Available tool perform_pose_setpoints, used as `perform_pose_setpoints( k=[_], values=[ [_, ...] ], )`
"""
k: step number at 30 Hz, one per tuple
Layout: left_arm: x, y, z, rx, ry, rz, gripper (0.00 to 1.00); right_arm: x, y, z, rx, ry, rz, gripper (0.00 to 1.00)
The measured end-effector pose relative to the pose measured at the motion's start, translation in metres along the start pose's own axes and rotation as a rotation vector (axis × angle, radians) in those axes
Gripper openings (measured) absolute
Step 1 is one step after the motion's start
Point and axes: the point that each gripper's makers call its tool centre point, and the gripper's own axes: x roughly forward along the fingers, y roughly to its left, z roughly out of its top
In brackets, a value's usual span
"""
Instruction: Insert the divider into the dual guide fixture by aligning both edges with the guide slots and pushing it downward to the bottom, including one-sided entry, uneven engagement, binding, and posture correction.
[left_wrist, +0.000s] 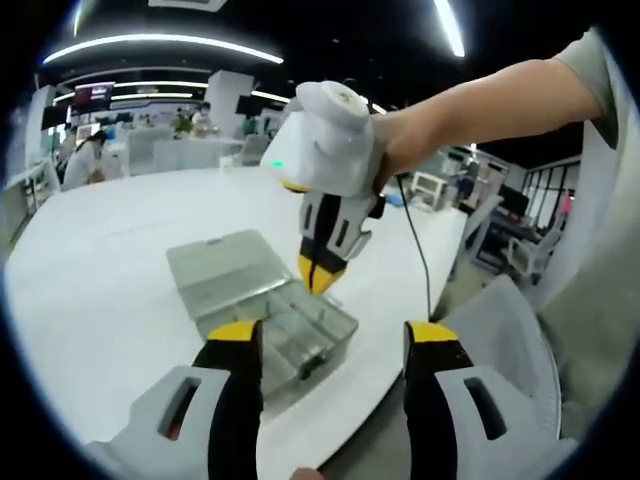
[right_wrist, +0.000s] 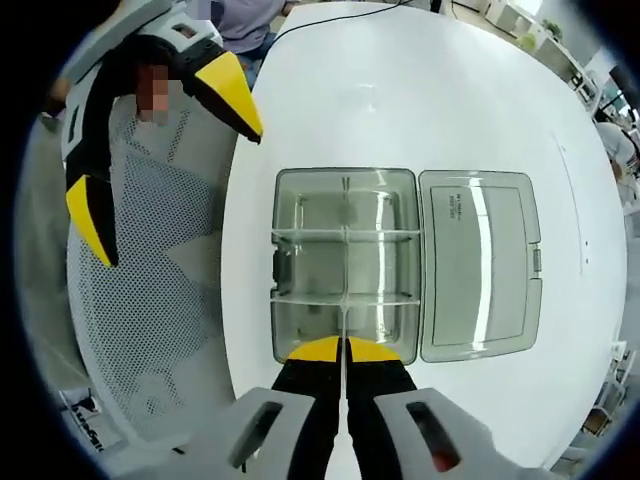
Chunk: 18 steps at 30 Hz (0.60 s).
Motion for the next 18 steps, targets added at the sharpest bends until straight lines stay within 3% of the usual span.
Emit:
perform_pose_setpoints(
  k=[18],
  values=[
    [-0.0017,-0.0029,-0.0016,-0.003,0.011,0.001,0.54,0.0086,0.0021,-0.003,0.006,-0.023,-0.002,0.0]
  ],
)
